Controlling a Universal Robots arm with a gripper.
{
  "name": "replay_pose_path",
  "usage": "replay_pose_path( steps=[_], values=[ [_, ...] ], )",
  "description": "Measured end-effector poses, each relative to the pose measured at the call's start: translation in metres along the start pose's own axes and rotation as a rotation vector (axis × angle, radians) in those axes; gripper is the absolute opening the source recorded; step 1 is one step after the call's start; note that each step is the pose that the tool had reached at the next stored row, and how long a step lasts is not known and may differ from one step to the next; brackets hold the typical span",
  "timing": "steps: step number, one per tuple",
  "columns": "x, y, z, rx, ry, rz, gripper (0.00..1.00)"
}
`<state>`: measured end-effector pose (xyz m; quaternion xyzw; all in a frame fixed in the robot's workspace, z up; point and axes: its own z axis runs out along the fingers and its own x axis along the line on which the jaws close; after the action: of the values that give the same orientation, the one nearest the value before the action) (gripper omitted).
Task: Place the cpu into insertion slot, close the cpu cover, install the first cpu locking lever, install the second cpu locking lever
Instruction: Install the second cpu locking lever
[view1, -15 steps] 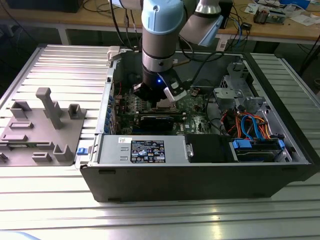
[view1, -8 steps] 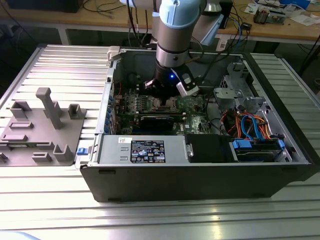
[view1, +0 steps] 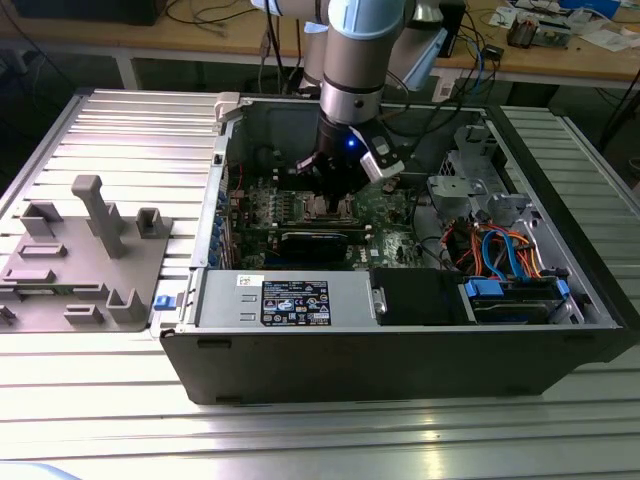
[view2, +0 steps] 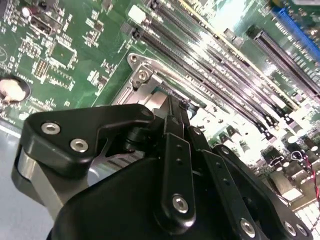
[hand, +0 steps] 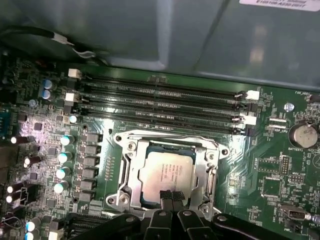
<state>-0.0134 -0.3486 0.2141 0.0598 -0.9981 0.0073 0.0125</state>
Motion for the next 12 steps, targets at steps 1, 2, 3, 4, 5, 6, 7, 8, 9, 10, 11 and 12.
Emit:
replay_pose_path(
  steps=[1, 2, 3, 4, 5, 6, 7, 8, 9, 10, 11, 12],
  values=[
    [-0.0005, 0.0032, -0.0001, 0.0097, 0.0014, 0.000, 0.11],
    [-0.0013, 0.0080, -0.0001, 0.0165, 0.0021, 0.000, 0.11],
    [-0.0015, 0.0102, -0.0002, 0.0173, 0.0024, 0.000, 0.11],
    [-0.0015, 0.0104, -0.0002, 0.0172, 0.0024, 0.000, 0.11],
    [-0.0015, 0.0104, -0.0008, 0.0172, 0.0024, 0.000, 0.11],
    [-0.0014, 0.0104, -0.0033, 0.0172, 0.0024, 0.001, 0.11],
    [-0.0013, 0.0104, -0.0068, 0.0171, 0.0023, 0.001, 0.11],
    [-0.0012, 0.0103, -0.0111, 0.0172, 0.0023, 0.001, 0.11],
    [-0.0011, 0.0103, -0.0171, 0.0171, 0.0022, 0.001, 0.11],
    [-0.0010, 0.0102, -0.0205, 0.0172, 0.0022, 0.001, 0.11],
    [-0.0008, 0.0101, -0.0258, 0.0173, 0.0022, 0.001, 0.11],
    [-0.0008, 0.0102, -0.0260, 0.0171, 0.0022, 0.001, 0.11]
  ],
)
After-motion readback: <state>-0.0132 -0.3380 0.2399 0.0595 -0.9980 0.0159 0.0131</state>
